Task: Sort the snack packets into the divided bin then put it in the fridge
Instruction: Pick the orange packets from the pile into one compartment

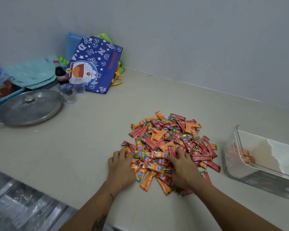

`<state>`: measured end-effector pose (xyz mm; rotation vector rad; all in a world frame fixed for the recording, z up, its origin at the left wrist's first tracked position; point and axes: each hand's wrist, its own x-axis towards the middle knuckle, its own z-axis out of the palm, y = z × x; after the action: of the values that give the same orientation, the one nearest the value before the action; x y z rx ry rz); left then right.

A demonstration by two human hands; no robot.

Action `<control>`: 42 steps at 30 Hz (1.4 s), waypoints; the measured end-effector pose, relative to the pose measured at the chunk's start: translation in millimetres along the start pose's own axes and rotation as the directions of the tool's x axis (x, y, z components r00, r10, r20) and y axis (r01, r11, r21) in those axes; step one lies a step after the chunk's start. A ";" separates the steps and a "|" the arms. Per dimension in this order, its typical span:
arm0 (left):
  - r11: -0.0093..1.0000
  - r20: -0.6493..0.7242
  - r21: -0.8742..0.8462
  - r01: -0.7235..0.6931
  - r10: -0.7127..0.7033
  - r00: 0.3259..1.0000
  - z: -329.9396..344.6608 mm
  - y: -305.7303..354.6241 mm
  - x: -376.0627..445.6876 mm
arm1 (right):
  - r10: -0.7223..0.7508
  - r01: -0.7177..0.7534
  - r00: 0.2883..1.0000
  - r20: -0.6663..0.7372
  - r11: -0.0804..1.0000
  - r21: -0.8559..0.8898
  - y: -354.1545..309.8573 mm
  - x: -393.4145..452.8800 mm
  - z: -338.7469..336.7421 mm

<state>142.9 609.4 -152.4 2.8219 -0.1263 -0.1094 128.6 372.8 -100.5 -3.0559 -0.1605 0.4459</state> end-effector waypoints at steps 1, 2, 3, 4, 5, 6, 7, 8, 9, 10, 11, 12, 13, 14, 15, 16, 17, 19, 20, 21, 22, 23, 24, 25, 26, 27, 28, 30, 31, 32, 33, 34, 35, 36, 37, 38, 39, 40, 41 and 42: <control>1.000 -0.011 0.006 0.020 -0.020 1.000 0.7 0.7 -0.2 | 0.008 -0.009 0.999 -0.037 1.000 -0.028 -2.3 0.9 -2.4; 0.999 -0.004 -0.003 0.050 -0.050 0.999 0.8 1.9 0.2 | -0.005 0.002 0.996 -0.086 0.999 -0.043 -6.5 3.0 -4.7; 0.997 0.009 -0.014 0.079 -0.079 0.997 1.3 2.6 1.1 | -0.034 0.029 0.991 -0.127 0.999 -0.045 -12.7 5.3 -6.3; 0.995 0.021 -0.020 0.094 -0.093 0.995 1.7 2.6 2.2 | -0.072 0.068 0.987 -0.144 0.997 -0.034 -20.4 7.7 -7.4; 0.996 0.027 -0.019 0.092 -0.091 0.995 2.0 1.9 3.6 | -0.107 0.107 0.986 -0.130 0.994 -0.009 -29.2 9.6 -7.4; 0.997 0.024 -0.016 0.080 -0.080 0.997 1.5 0.8 4.9 | -0.131 0.132 0.988 -0.088 0.991 0.005 -37.8 11.4 -5.4; 0.998 0.016 -0.015 0.069 -0.068 0.998 1.7 -1.3 6.5 | -0.146 0.146 0.989 -0.040 0.989 -0.005 -45.6 12.1 -3.0; 0.998 0.005 -0.014 0.061 -0.061 0.998 1.2 -3.3 8.0 | -0.153 0.153 0.988 -0.003 0.988 -0.033 -51.2 13.2 0.5; 0.998 -0.001 -0.013 0.058 -0.058 0.998 1.1 -5.1 9.3 | -0.154 0.155 0.988 0.021 0.986 -0.067 -54.6 14.1 3.6; 0.998 -0.001 -0.018 0.057 -0.057 0.998 1.1 -6.2 9.9 | -0.149 0.151 0.988 0.035 0.984 -0.090 -56.1 14.9 6.4; 0.998 0.003 -0.032 0.054 -0.054 0.999 1.9 -6.9 9.8 | -0.138 0.141 0.990 0.043 0.985 -0.098 -56.3 15.8 7.5; 0.997 0.003 -0.052 0.050 -0.050 0.999 2.7 -7.3 9.3 | -0.127 0.131 0.991 0.043 0.987 -0.090 -55.4 17.4 6.8; 0.996 0.000 -0.073 0.044 -0.044 0.999 3.9 -7.9 8.6 | -0.125 0.127 0.992 0.030 0.990 -0.064 -54.3 18.4 3.8; 0.995 -0.007 -0.093 0.038 -0.038 0.999 4.7 -8.7 7.4 | -0.128 0.128 0.992 0.005 0.992 -0.022 -52.9 19.3 -0.7; 0.994 -0.018 -0.110 0.030 -0.032 0.999 6.0 -10.0 6.5 | -0.131 0.132 0.991 -0.033 0.991 0.029 -51.4 19.3 -6.2; 0.992 -0.036 -0.122 0.019 -0.024 0.999 6.4 -11.5 6.1 | -0.139 0.144 0.988 -0.069 0.986 0.078 -49.7 18.8 -12.3; 0.991 -0.052 -0.136 0.008 -0.015 0.999 6.7 -13.8 5.3 | -0.159 0.167 0.984 -0.085 0.980 0.105 -49.0 17.3 -17.2; 0.988 -0.083 -0.153 -0.035 0.023 0.996 5.2 -18.3 3.5 | -0.243 0.248 0.969 -0.055 0.962 0.113 -50.5 12.5 -22.3; 0.989 -0.083 -0.130 -0.066 0.055 0.995 4.6 -20.6 2.4 | -0.293 0.293 0.956 -0.022 0.951 0.101 -52.8 10.1 -21.6; 0.992 -0.057 -0.086 -0.090 0.085 0.995 3.7 -22.5 0.8 | -0.335 0.333 0.942 0.017 0.940 0.066 -56.2 7.9 -18.2; 0.994 -0.019 -0.036 -0.104 0.103 0.994 2.3 -23.6 -1.3 | -0.355 0.355 0.933 0.062 0.935 0.006 -59.9 7.0 -10.7; 0.994 0.015 0.008 -0.111 0.110 0.994 1.4 -24.1 -2.4 | -0.356 0.363 0.929 0.106 0.930 -0.063 -63.8 6.6 -2.2; 0.993 0.035 0.037 -0.114 0.113 0.993 0.4 -24.1 -3.0 | -0.345 0.359 0.930 0.130 0.926 -0.115 -66.8 6.2 6.5; 0.992 0.041 0.053 -0.116 0.114 0.993 -0.3 -24.1 -2.7 | -0.330 0.347 0.935 0.127 0.927 -0.144 -69.4 5.7 13.8; 0.991 0.033 0.061 -0.120 0.118 0.992 -1.1 -24.8 -2.0 | -0.323 0.335 0.941 0.101 0.930 -0.154 -70.5 5.6 19.0; 0.990 0.020 0.069 -0.126 0.125 0.992 -0.8 -26.3 -1.2 | -0.322 0.329 0.944 0.070 0.931 -0.158 -70.3 5.5 22.0; 0.988 0.007 0.076 -0.134 0.134 0.991 -0.5 -28.2 -0.5 | -0.328 0.330 0.944 0.044 0.929 -0.167 -68.1 6.4 24.3; 0.983 -0.019 0.098 -0.158 0.160 0.987 3.2 -33.8 0.2 | -0.333 0.333 0.942 0.030 0.925 -0.183 -64.1 8.3 25.3; 0.978 -0.035 0.114 -0.174 0.179 0.983 6.0 -36.0 -0.5 | -0.331 0.331 0.943 0.030 0.927 -0.175 -62.1 9.1 25.0; 0.973 -0.059 0.131 -0.191 0.200 0.978 8.4 -37.6 -2.0 | -0.334 0.334 0.942 0.025 0.929 -0.161 -60.3 10.3 24.7; 0.967 -0.092 0.150 -0.206 0.221 0.971 11.2 -39.3 -3.8 | -0.343 0.342 0.939 0.016 0.929 -0.144 -59.0 10.9 23.5; 0.961 -0.124 0.171 -0.218 0.240 0.963 13.9 -40.7 -5.4 | -0.358 0.355 0.934 -0.006 0.927 -0.123 -57.9 11.5 21.6; 0.956 -0.151 0.187 -0.226 0.255 0.955 16.1 -41.7 -6.6 | -0.372 0.368 0.927 -0.033 0.924 -0.103 -57.6 11.6 18.3; 0.953 -0.173 0.199 -0.228 0.264 0.949 16.9 -41.7 -7.5 | -0.388 0.382 0.920 -0.059 0.920 -0.090 -57.5 11.8 14.0; 0.952 -0.188 0.206 -0.224 0.264 0.946 17.4 -41.5 -7.9 | -0.403 0.397 0.912 -0.076 0.914 -0.088 -58.5 11.7 8.3; 0.954 -0.197 0.207 -0.216 0.257 0.946 17.3 -40.7 -8.1 | -0.417 0.410 0.905 -0.080 0.907 -0.094 -59.6 12.4 3.2; 0.957 -0.204 0.200 -0.209 0.250 0.947 17.5 -40.0 -8.0 | -0.427 0.419 0.901 -0.074 0.902 -0.101 -61.3 13.5 -1.6; 0.960 -0.208 0.187 -0.206 0.244 0.947 17.1 -39.1 -8.5 | -0.431 0.424 0.900 -0.060 0.900 -0.104 -63.2 14.5 -4.7; 0.963 -0.210 0.167 -0.210 0.242 0.947 17.1 -38.7 -9.1 | -0.431 0.424 0.901 -0.045 0.899 -0.108 -65.6 15.2 -6.4; 0.966 -0.214 0.143 -0.217 0.244 0.946 16.9 -38.6 -9.8 | -0.429 0.423 0.903 -0.029 0.898 -0.119 -68.3 16.0 -5.4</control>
<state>134.6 641.7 -179.9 2.8852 -0.4210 0.2872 138.9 442.2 -95.5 -2.9981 -0.8593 0.3302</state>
